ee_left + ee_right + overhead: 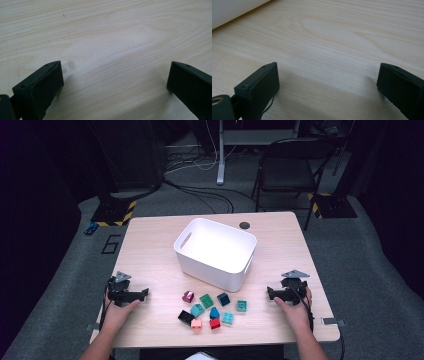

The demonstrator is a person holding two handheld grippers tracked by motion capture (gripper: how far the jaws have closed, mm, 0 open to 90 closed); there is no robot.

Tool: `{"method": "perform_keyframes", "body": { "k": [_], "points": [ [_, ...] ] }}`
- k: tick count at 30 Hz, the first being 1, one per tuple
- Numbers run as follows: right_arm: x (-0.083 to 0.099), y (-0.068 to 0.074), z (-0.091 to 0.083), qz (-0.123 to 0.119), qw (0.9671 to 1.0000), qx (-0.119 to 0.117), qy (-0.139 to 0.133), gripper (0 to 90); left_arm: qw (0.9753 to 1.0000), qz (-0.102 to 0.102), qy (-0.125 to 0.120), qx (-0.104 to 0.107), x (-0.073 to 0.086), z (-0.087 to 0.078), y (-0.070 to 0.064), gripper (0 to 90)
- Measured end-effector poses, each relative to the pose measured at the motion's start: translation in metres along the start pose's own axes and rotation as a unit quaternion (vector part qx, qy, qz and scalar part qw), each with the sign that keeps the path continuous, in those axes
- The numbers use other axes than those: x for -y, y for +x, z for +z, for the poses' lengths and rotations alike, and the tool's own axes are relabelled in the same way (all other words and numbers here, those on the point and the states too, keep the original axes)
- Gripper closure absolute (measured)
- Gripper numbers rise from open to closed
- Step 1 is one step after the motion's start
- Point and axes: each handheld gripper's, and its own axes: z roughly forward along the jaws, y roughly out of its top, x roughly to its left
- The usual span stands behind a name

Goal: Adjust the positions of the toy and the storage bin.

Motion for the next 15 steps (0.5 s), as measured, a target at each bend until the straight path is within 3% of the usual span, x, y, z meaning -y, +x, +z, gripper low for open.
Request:
{"method": "perform_keyframes", "body": {
  "k": [3, 6, 10, 15],
  "points": [
    [0.0001, 0.0002, -0.0001, 0.0, 1.0, 0.0, 0.0, 4.2, 1.0, 0.0, -0.008, -0.001, 0.0, 0.0002, 0.0008, 1.8],
    [0.0007, 0.0013, -0.001, 0.002, 1.0, 0.001, -0.003, 6.0, 0.9999, 0.002, -0.012, 0.003, -0.0001, -0.001, 0.0017, 9.6],
    [0.0018, 0.0033, -0.0037, -0.005, 0.9999, -0.006, -0.012, 16.8, 0.9998, 0.003, -0.02, 0.005, 0.0007, -0.0027, 0.0026, 15.6],
    [0.0008, 0.0057, -0.0055, -0.005, 0.9999, -0.009, -0.009, 22.1, 0.9997, 0.005, -0.023, 0.009, 0.0004, -0.0041, 0.0015, 22.4]
  ]
}}
